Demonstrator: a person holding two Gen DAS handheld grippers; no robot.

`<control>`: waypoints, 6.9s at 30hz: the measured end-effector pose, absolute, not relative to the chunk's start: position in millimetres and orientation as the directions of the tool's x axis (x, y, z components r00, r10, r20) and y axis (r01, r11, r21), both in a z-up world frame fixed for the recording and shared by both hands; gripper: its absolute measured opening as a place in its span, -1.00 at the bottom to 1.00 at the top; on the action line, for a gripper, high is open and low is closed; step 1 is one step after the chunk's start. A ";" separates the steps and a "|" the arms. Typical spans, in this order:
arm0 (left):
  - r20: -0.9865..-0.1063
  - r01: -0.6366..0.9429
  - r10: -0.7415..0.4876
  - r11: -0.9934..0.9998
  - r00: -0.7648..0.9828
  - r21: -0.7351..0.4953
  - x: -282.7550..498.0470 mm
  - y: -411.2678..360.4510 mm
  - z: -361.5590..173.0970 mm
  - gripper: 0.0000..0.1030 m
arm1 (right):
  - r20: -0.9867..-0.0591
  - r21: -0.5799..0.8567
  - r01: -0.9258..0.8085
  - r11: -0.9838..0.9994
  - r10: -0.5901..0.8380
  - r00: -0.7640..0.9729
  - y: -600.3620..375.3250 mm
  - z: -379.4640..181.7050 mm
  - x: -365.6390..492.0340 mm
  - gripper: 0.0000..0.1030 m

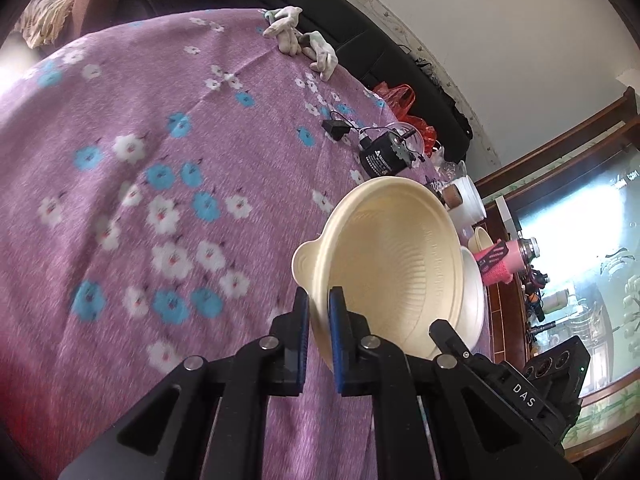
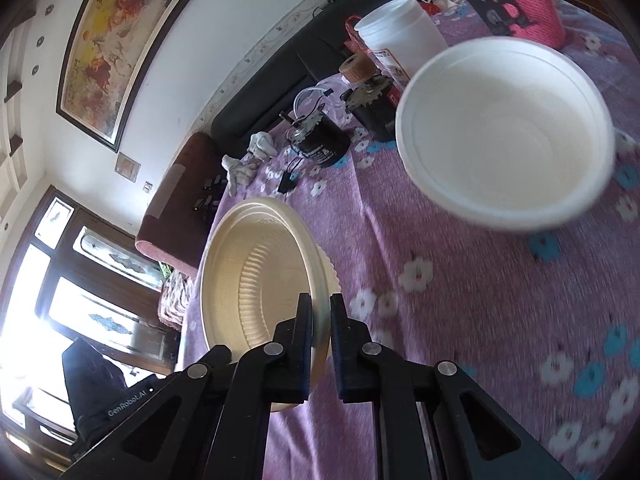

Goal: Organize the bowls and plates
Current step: 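Lift the cream bowl with both tools and carry it onto the stack, then open both tools to release the cream bowl on the white bowls, then move both tools to the rim of the last white bowl, then close the left tool on the white bowl rim while the right tool grips it too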

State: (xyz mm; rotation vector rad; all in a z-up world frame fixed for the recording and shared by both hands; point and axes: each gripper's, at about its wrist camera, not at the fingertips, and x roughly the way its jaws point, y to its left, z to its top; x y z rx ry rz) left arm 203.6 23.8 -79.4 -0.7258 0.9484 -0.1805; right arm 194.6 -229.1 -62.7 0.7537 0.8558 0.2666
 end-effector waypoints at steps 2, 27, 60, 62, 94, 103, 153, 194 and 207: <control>-0.673 -0.156 -0.440 0.758 0.595 -0.633 191.8 25.4 -72.9 -0.83 | -0.578 0.701 0.078 0.708 0.502 0.644 -228.0 -61.2 183.8 -0.80; -0.561 -0.054 -0.300 0.848 0.772 -0.527 42.9 72.3 14.4 -0.81 | -0.474 0.705 -0.077 0.705 0.549 0.689 -168.8 8.1 59.4 -0.81; -0.539 -0.266 -0.036 0.841 0.842 -0.472 -78.9 210.8 33.6 -0.81 | -0.480 0.685 -0.284 0.671 0.708 0.518 6.2 20.1 14.7 -0.79; -0.560 -0.279 -0.032 0.843 0.828 -0.460 -78.1 216.6 27.5 -0.81 | -0.493 0.688 -0.276 0.671 0.711 0.501 12.6 13.1 16.0 -0.79; -0.693 -0.363 0.026 0.866 0.720 -0.344 -84.8 260.4 11.1 -0.37 | -0.636 0.644 -0.249 0.723 0.687 0.351 50.4 -14.6 21.5 -0.61; -0.646 -0.270 -0.023 0.897 0.763 -0.351 -79.1 223.5 35.2 -0.26 | -0.583 0.592 -0.249 0.767 0.621 0.524 -2.4 22.1 18.8 -0.27; -0.807 0.053 -0.390 0.910 0.443 -0.411 309.6 -158.5 -57.6 0.03 | -0.563 0.746 0.282 0.604 0.344 0.752 -432.0 -57.8 185.0 -0.28; -0.713 0.120 -0.563 0.812 0.418 -0.571 318.4 -170.6 -75.8 -0.60 | -0.536 0.769 0.284 0.573 0.336 0.775 -431.0 -83.6 194.1 -0.28; -0.723 0.096 -0.556 0.815 0.410 -0.572 322.5 -169.8 -84.9 -0.63 | -0.558 0.744 0.298 0.598 0.311 0.769 -429.8 -85.3 197.4 -0.66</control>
